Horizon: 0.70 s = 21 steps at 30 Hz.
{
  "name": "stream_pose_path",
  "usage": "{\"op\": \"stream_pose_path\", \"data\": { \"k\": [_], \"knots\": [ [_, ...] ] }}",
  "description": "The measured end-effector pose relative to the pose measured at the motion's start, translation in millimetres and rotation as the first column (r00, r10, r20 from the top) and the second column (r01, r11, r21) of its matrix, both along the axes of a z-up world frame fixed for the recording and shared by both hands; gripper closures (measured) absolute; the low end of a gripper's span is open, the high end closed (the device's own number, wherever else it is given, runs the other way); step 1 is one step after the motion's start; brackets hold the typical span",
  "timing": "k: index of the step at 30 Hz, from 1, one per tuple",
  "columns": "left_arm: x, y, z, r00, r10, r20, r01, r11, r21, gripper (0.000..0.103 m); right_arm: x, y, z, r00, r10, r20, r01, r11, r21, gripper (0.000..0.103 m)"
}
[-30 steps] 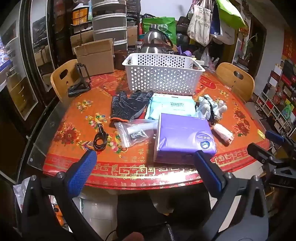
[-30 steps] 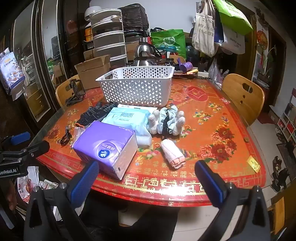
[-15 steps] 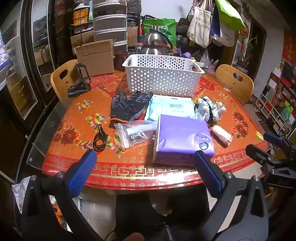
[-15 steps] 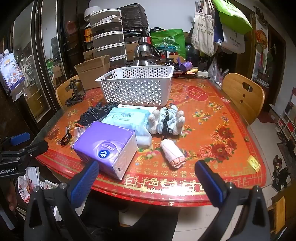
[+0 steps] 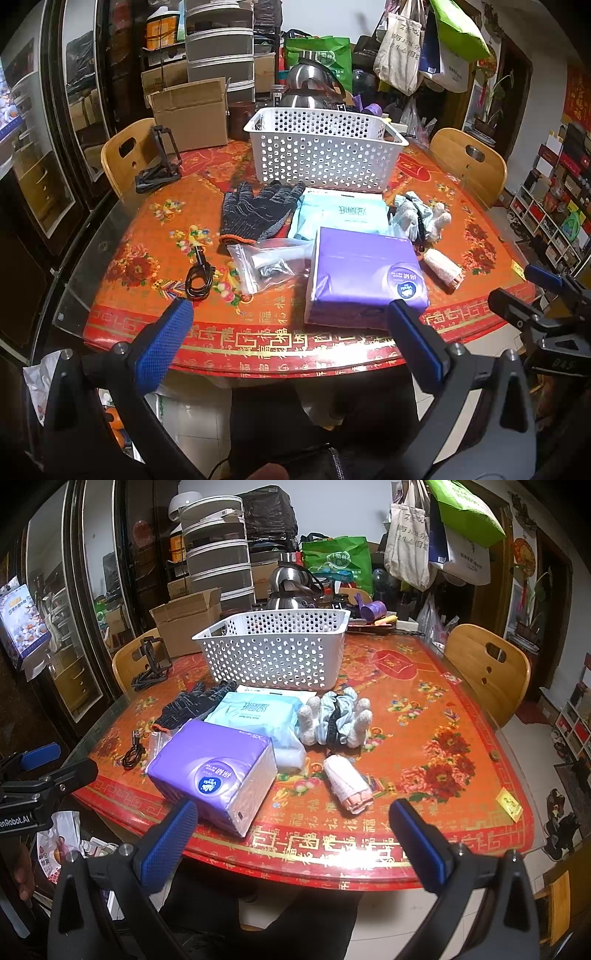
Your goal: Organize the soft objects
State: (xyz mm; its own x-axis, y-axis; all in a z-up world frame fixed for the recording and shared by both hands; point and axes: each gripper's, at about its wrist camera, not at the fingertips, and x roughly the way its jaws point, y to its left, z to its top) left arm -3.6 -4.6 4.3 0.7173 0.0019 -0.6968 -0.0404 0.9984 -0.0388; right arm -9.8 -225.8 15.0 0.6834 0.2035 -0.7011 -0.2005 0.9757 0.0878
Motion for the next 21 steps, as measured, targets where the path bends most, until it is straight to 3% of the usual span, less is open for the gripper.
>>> {"op": "stream_pose_path", "data": {
  "k": [21],
  "knots": [
    [-0.5, 0.1, -0.5, 1.0, 0.002, -0.001, -0.002, 1.0, -0.002, 0.0, -0.4, 3.9, -3.3, 1.0, 0.002, -0.003, -0.002, 1.0, 0.001, 0.0]
  ]
}}
